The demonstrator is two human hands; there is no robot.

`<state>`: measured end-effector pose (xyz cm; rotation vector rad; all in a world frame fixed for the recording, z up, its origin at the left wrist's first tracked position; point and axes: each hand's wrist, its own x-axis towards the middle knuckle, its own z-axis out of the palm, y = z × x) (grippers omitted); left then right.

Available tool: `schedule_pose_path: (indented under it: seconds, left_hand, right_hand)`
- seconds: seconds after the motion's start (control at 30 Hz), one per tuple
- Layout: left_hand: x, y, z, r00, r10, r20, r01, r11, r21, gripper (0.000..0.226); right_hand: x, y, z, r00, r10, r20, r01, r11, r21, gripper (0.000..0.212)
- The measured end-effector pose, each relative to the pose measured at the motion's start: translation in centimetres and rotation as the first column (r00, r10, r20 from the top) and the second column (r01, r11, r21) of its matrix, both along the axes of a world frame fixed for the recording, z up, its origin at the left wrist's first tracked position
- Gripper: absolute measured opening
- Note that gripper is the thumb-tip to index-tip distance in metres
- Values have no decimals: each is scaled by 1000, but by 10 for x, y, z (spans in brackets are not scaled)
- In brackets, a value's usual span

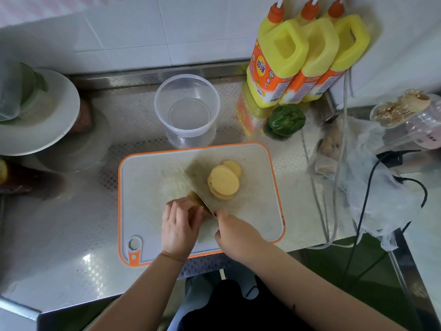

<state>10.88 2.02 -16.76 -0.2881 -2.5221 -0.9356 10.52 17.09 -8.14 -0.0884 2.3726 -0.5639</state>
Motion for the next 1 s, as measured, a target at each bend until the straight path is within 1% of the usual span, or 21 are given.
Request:
schedule_pose_path:
  seconds: [0.07, 0.17, 0.23, 0.3, 0.37, 0.4, 0.43, 0.5, 0.6, 0.7, 0.9, 1.0]
  left_hand:
    - [-2, -4, 3, 999, -27, -18, 28, 1000, 15, 13]
    - [-3, -11, 3, 997, -67, -42, 68, 997, 22, 15]
    - [-1, -12, 0, 994, -90, -60, 91, 996, 10, 11]
    - [0, -12, -4, 991, -112, -74, 112, 994, -5, 5]
    - [0, -13, -8, 991, -115, -73, 115, 993, -11, 3]
    - [0, -13, -10, 991, -110, -70, 110, 994, -12, 4]
    - [-1, -14, -11, 992, -104, -71, 104, 995, -12, 6]
    - [0, -14, -13, 992, -100, -83, 100, 995, -12, 9]
    - [1, -12, -13, 991, -101, -88, 100, 995, -14, 9]
    - [-1, -11, -12, 991, -95, -93, 95, 995, -11, 9]
    - [-2, -7, -9, 993, -81, -81, 81, 997, -3, 14]
    - [-3, -7, -9, 993, -91, -75, 90, 996, -4, 13]
  right_hand:
    - [-1, 0, -5, 996, -57, -67, 58, 998, 6, 25]
    - [-4, 6, -17, 977, -119, -175, 135, 987, 87, 16]
    - [-3, 6, -19, 978, -77, -192, 101, 988, 120, 16]
    - [0, 5, -14, 976, -35, -213, 58, 993, 102, 17]
    - [8, 1, -4, 935, 16, -354, 16, 996, 87, 16]
    - [14, -3, 1, 903, 64, -425, -9, 991, 130, 13]
    - [19, -7, 7, 885, 84, -457, -6, 986, 169, 20]
    - [27, -15, 17, 888, 80, -452, 20, 977, 211, 36]
    - [33, -19, 21, 900, 83, -428, 27, 969, 246, 44]
    - [30, -23, 26, 910, 55, -411, 49, 970, 237, 47]
    - [30, -29, 29, 915, 42, -402, 53, 973, 223, 47]
    - [30, -30, 31, 919, 33, -392, 59, 974, 220, 47]
